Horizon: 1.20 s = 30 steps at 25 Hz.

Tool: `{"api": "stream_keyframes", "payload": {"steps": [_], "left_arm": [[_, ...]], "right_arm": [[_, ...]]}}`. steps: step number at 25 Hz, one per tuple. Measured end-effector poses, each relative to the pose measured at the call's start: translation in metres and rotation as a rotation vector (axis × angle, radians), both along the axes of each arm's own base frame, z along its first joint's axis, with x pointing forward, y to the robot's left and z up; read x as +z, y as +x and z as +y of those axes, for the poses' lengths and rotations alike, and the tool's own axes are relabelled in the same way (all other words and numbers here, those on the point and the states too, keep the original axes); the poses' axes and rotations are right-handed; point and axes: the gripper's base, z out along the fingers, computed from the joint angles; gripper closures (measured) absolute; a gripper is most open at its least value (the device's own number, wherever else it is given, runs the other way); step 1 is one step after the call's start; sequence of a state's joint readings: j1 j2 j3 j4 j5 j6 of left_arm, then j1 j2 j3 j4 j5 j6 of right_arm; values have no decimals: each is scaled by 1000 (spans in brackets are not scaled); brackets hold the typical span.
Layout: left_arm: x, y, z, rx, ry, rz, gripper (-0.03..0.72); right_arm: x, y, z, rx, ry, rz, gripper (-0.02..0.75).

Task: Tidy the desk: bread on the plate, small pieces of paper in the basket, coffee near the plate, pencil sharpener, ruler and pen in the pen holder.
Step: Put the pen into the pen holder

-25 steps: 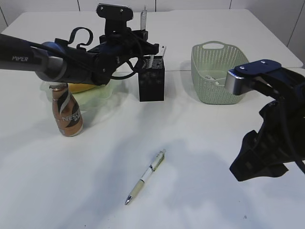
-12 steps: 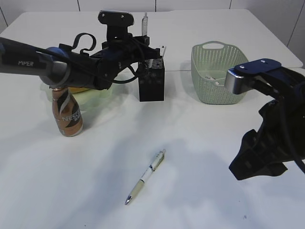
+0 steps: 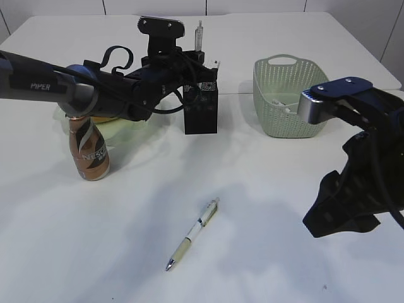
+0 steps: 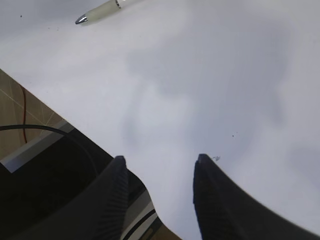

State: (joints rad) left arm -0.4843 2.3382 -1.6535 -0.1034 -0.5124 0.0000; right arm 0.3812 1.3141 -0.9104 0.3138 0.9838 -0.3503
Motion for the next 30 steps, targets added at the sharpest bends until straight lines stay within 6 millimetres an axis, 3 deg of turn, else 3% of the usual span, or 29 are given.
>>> {"api": "stream_keyframes", "payload": {"steps": [23,30], "left_arm": [[-7,-1,0,-9,35,70,533],[-3,-2,0,-12,47,98,454]], "right_arm": [[0,0,0,-1,1,-2,386],[0,0,0,-1,1,-4,386]]}}
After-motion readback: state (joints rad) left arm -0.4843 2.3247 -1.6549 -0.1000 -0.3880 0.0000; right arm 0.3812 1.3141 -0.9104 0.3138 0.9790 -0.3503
